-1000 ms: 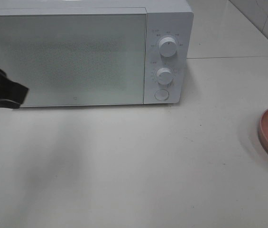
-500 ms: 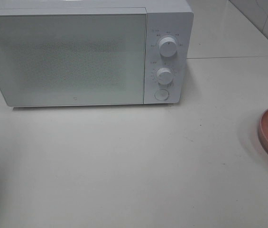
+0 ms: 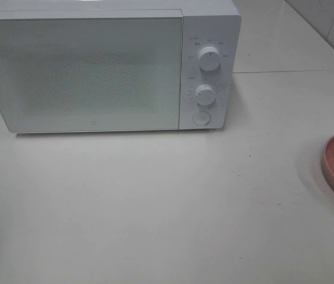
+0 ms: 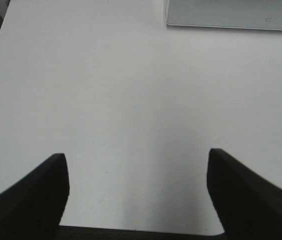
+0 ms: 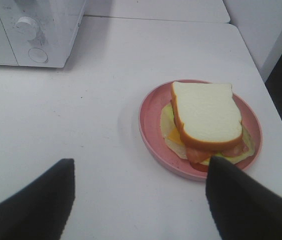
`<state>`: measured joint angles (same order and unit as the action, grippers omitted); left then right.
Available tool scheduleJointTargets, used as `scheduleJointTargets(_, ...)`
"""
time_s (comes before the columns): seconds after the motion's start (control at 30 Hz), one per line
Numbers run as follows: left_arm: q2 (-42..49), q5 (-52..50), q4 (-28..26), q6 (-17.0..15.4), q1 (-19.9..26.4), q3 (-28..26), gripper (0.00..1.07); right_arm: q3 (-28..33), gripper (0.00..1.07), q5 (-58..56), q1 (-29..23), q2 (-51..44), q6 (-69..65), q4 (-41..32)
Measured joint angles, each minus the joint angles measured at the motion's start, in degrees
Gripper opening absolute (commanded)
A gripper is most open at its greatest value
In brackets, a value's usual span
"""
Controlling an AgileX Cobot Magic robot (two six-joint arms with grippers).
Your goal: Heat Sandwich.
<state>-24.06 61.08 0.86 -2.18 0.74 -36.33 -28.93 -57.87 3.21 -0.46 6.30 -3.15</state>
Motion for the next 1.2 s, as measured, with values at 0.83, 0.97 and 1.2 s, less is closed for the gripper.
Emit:
scheduleJointTargets(0.83,24.29,1.15,1.6,1.32,0.0,6.7,0.74,0.0,0.71,0.0,0.0,0.0,0.0,0.0)
scheduleJointTargets(0.97,24.29,1.15,1.6,1.32,0.0,6.7,0.74,0.0,0.71,0.0,0.0,0.0,0.0,0.0)
scheduleJointTargets(1.2,24.29,1.15,1.66,1.32,0.0,6.7,0.74,0.0,0.71,0.06,0.0,0.0,0.0,0.0)
